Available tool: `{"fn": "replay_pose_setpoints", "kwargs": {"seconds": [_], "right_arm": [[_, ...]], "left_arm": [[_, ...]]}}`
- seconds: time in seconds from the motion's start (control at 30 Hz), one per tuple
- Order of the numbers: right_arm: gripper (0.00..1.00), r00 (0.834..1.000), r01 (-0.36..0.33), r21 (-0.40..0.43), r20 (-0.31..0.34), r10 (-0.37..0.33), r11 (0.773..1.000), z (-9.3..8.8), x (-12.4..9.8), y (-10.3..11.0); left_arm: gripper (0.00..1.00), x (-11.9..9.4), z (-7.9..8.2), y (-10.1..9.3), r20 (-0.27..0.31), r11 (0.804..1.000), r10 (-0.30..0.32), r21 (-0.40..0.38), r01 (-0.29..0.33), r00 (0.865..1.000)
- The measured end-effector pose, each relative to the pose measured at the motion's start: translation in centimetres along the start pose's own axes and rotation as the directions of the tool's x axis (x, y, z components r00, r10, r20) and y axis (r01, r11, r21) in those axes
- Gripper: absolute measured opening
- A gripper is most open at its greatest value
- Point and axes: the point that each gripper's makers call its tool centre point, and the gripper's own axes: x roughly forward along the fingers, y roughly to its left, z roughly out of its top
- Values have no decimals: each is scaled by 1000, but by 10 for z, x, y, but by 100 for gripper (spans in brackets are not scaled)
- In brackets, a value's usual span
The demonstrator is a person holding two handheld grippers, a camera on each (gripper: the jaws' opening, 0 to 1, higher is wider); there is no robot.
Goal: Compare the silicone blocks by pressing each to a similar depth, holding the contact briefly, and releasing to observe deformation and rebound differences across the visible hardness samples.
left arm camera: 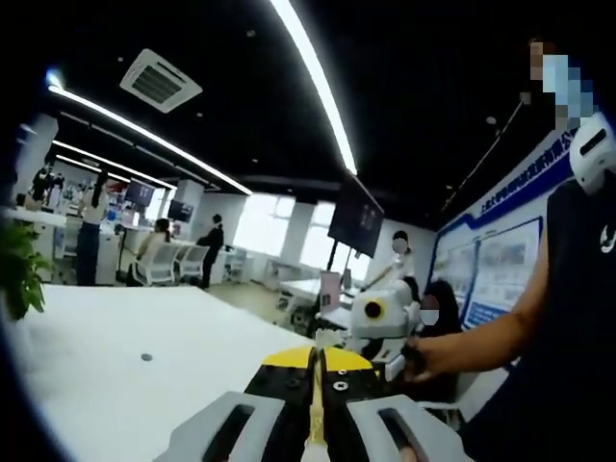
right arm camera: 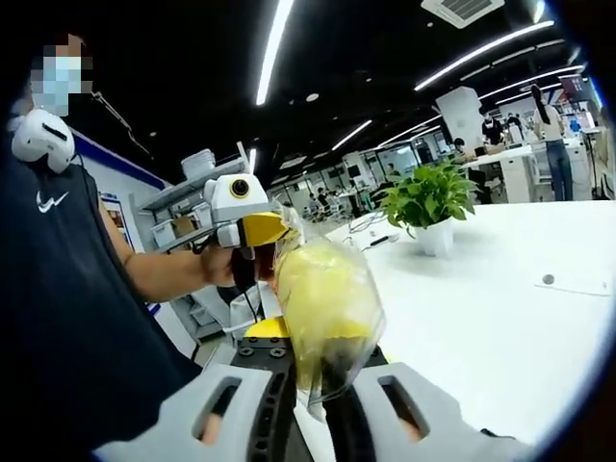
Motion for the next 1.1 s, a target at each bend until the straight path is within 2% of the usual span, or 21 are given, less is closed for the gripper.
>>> {"fn": "replay_pose_setpoints", "kwargs": {"seconds": [0.1,0.17,0.27,0.3,0.43,0.47,0.5,0.53,0.57,0.73,0.8,0.9,0.97,1.07,1.1], "right_arm": [[4,1000,-5,2,-4,5,1000,-1,1,2],[4,1000,-1,3,0,1,1000,-2,0,0],[7,1000,-8,14,17,7,1000,-1,0,1],[7,1000,5,-17,25,-5,1000,0,1,0],[10,1000,-2,41,29,0,999,-2,-1,1],[10,1000,0,32,28,-1,999,-3,-2,1],[10,1000,9,-29,26,-9,1000,-3,-2,1],[9,1000,15,-47,23,-13,999,-4,-3,1],[9,1000,8,-26,24,-8,1000,-4,-3,3],[9,1000,-13,6,21,13,1000,-3,-6,3],[10,1000,-13,8,27,12,1000,-1,-7,5],[12,999,-8,6,32,8,1000,0,-7,4],[13,999,-3,19,35,2,1000,0,-7,5],[14,999,10,21,41,-11,1000,-1,-5,2],[15,999,8,29,44,-9,1000,-1,-5,3]], "left_arm": [[0,2,-3,-4,-6,999,9,54,-8,1000],[0,2,-3,-5,-13,999,7,37,-6,1000],[0,1,0,-4,-11,999,25,-37,-26,1000],[0,0,0,-4,-21,995,33,-94,-35,999],[0,4,-1,-8,-28,999,24,-41,-26,999],[0,4,-2,-9,-33,999,21,-38,-22,999],[0,5,-3,-10,-39,1000,16,-23,-16,999],[0,5,-5,-11,-44,1000,2,13,-2,999],[0,5,-5,-11,-40,1000,5,21,-4,999],[0,8,-2,-12,-12,1000,-5,18,5,1000],[0,10,1,-16,14,1000,-23,-16,23,1000],[0,10,3,-18,6,1000,-21,-8,21,1000],[0,12,5,-20,10,998,-12,-57,12,1000],[0,15,5,-19,-5,1000,7,-16,-7,1000],[0,14,6,-20,-7,1000,7,-30,-7,1000]]}}
